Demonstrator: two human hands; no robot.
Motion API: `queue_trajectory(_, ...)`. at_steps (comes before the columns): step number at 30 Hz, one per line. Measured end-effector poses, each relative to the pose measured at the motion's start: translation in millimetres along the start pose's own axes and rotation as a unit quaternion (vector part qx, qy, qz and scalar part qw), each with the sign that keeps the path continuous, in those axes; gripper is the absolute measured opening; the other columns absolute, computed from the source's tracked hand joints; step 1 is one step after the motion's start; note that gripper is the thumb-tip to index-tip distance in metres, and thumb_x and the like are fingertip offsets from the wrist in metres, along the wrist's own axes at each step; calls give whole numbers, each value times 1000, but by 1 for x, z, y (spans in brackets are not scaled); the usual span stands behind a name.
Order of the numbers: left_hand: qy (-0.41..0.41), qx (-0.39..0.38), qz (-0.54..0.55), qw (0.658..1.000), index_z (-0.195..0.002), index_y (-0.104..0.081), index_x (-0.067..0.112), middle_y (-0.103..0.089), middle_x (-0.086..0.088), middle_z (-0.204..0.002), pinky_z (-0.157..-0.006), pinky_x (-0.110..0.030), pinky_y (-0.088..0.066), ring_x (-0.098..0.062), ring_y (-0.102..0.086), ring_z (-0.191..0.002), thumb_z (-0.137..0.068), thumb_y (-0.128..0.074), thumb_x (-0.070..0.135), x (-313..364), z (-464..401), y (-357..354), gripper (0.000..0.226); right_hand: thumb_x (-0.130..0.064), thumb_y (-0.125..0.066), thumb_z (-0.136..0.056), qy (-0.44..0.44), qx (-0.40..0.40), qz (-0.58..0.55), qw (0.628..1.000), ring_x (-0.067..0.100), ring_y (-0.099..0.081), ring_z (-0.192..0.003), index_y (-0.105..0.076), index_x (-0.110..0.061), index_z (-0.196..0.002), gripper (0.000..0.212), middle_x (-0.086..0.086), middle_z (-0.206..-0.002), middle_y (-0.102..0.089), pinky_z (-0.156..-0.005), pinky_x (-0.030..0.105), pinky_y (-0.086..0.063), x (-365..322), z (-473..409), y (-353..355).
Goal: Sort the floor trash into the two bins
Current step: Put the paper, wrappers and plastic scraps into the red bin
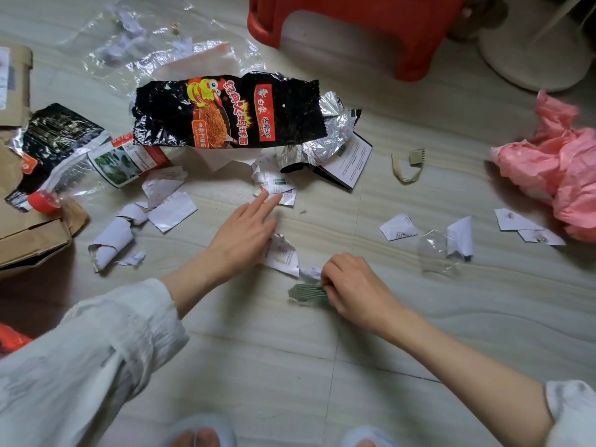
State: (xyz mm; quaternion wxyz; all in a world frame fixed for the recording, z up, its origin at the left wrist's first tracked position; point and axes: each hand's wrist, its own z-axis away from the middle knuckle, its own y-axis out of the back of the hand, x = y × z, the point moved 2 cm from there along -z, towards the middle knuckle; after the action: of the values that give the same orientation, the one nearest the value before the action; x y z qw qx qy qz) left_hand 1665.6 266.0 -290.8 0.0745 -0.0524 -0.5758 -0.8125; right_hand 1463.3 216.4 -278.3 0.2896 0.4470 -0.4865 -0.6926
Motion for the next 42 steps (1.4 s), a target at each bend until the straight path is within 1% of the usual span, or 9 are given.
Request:
queue_trajectory(7, 22, -2, -3, 1000, -118, -47, 0, -22, -19, -151, -112, -44, -25, -32, -22, -140, -86, -36, 1, -11, -27, -5, 34, -3, -66, -66, -115, -41, -35, 992, 38, -58, -93, -57, -4, -78, 15, 16, -96, -61, -66, 43, -54, 26, 0, -11)
queue_trajectory(9, -23, 76, -21, 997, -94, -59, 1, -59, -24, -110, -79, -44, -48, -39, -59, -100, -74, -40, 8, -9, -15, -11, 28, 1, -71, -64, -130, -46, -42, 989, 38, -59, -103, -57, -3, -78, 20, 20, -109, -60, -69, 41, -56, 24, 3, -15)
queue_trajectory(12, -51, 63, -56, 995, -70, -58, 8, -59, -12, -75, -46, -30, -42, -31, -58, -61, -48, -70, 4, -5, 12, -18, 25, 6, -76, -53, -131, -54, -13, 990, 37, -63, -96, -55, -4, -72, 30, 19, -106, -63, -59, 37, -56, 21, 6, -21)
queue_trajectory(19, -47, 58, -31, 997, -81, -58, 8, -58, -22, -118, -74, -41, -52, -41, -56, -108, -55, -59, -1, -7, 15, -25, 28, 8, -78, -37, -122, -14, 51, 991, 29, -57, -61, -56, -9, -73, 46, 9, -73, -60, -51, 27, -46, 18, 1, -25)
queue_trajectory(24, -33, 113, -47, 992, -73, -53, 11, -65, -12, -84, -68, -36, -47, -29, -63, -67, -66, -32, 10, 4, 21, -31, 22, 5, -77, -44, -127, -19, 55, 990, 28, -56, -59, -56, -11, -80, 44, 6, -68, -58, -51, 25, -40, 15, 1, -19)
queue_trajectory(28, -14, 187, -59, 981, -75, -45, 14, -54, -7, -62, -73, -33, -34, -28, -54, -54, -67, -36, 6, 11, 32, -39, 14, 2, -50, -82, -216, -45, -9, 975, 33, -50, -96, -45, -8, -116, 36, 10, -102, -57, -68, 30, -22, 9, 3, -14)
queue_trajectory(34, 2, 200, -23, 980, -85, -41, 17, -53, -2, -61, -43, -23, -36, -25, -54, -53, -60, -29, 7, 15, 54, -35, 29, -6, -43, -88, -238, -103, -18, 966, 30, -49, -101, -49, -7, -103, 16, 11, -108, -57, -67, 29, -22, 6, 15, -12)
queue_trajectory(38, 49, 171, 21, 984, -103, -50, 17, -59, -1, -64, -42, -24, -40, -25, -59, -58, -42, -67, -6, 7, 79, -23, 67, -5, -42, -88, -243, -80, -22, 966, 33, -52, -100, -51, -6, -102, 17, 12, -105, -59, -68, 34, -28, -6, 22, 17)
queue_trajectory(42, 155, 199, 137, 958, -100, -63, 17, -67, -4, -80, -50, -35, -49, -30, -62, -75, -63, -68, -8, 10, 109, 14, 45, -8, -47, -88, -245, -28, -50, 968, 37, -54, -96, -51, -6, -101, 13, 15, -103, -60, -70, 38, -36, -30, 13, 72)
